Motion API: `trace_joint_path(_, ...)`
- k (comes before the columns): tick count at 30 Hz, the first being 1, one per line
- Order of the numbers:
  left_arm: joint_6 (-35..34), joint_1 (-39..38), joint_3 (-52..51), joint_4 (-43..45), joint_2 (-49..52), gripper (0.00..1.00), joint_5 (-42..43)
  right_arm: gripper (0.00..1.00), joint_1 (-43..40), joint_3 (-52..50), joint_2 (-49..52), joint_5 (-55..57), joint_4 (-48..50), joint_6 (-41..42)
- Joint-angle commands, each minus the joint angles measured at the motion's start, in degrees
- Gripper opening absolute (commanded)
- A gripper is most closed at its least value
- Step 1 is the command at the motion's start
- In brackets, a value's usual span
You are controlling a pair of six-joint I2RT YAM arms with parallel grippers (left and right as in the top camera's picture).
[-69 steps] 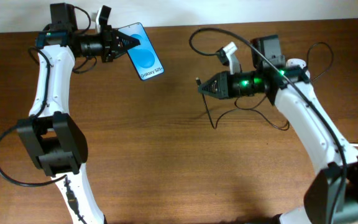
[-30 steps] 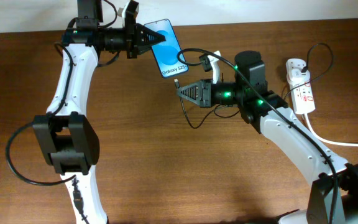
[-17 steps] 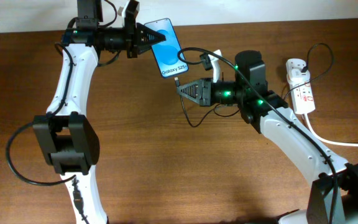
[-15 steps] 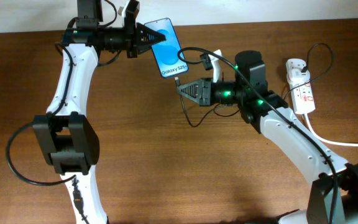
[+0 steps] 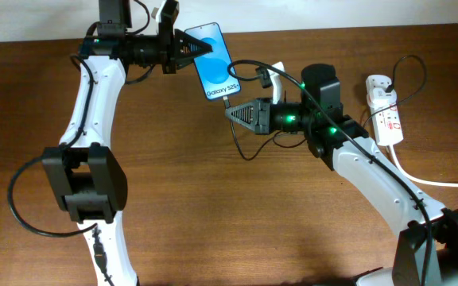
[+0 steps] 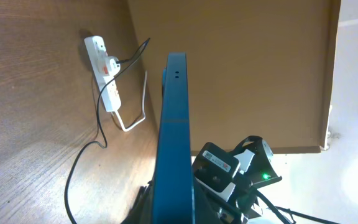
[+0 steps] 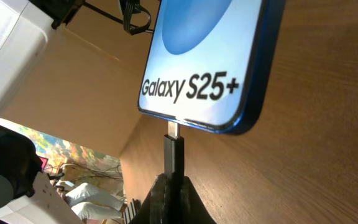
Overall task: Plug charger to phone and switch on socket
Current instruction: 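Push the USB-C plug up into the phone's bottom port, then open the right gripper and release the plugged cable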
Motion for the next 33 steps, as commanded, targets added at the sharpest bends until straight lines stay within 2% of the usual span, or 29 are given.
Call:
trace_joint_path(1, 0.96, -1.33, 0.48, 0.33, -0.04, 0.00, 3.48, 0.04, 0.00, 0.00, -0.57, -1.29, 0.37, -0.04)
trace_joint_path(8, 0.98, -1.33, 0.48, 0.33, -0.04, 0.00, 6.03, 0.04, -1.49, 0.00, -0.57, -1.11, 0.59, 1.03)
trace_joint_path(22, 1.01, -2.19, 0.48, 0.33, -0.04, 0.00, 7.10, 0.04, -1.64, 0.00, -0.57, 2.84, 7.43, 4.68)
trace_joint_path(27, 0.96, -2.25, 0.48, 0.28, -0.04, 0.00, 7.17, 0.04, -2.21, 0.00, -0.57, 5.75, 10.67, 9.57)
trace_joint_path(33, 0.94, -3.34, 0.48, 0.02, -0.04, 0.00, 8.50, 0.04, -2.23, 0.02, -0.57, 7.87, 11.98, 10.21)
